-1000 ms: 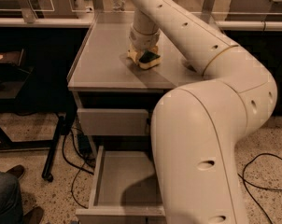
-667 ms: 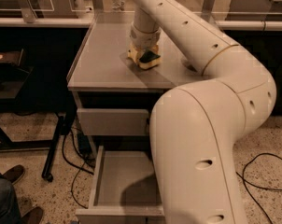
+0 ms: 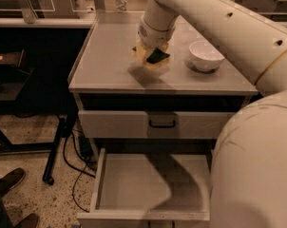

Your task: Place sponge into middle drawer

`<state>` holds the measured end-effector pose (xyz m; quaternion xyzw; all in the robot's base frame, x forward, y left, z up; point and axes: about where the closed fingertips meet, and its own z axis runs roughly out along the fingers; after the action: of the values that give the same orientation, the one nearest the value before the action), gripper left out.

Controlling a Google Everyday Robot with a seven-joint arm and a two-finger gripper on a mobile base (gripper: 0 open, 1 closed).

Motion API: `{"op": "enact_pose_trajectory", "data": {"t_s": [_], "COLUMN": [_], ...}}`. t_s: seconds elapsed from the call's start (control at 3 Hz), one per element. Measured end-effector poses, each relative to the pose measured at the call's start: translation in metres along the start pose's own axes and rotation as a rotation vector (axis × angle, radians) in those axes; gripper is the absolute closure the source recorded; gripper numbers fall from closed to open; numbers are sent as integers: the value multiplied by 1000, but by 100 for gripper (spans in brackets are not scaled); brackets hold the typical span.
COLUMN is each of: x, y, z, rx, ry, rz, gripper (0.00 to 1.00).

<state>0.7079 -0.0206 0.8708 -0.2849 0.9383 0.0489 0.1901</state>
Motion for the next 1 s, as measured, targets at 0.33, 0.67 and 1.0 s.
{"op": "enact_pose_trajectory", "data": {"t_s": [0.33,0.67,1.0], "x": [0,12,44], "y": [0,11,36], "z": [0,-9,-22], "rx": [0,10,24], "ry": [0,5,32], "rz": [0,7,57], "gripper": [100,100,100]}}
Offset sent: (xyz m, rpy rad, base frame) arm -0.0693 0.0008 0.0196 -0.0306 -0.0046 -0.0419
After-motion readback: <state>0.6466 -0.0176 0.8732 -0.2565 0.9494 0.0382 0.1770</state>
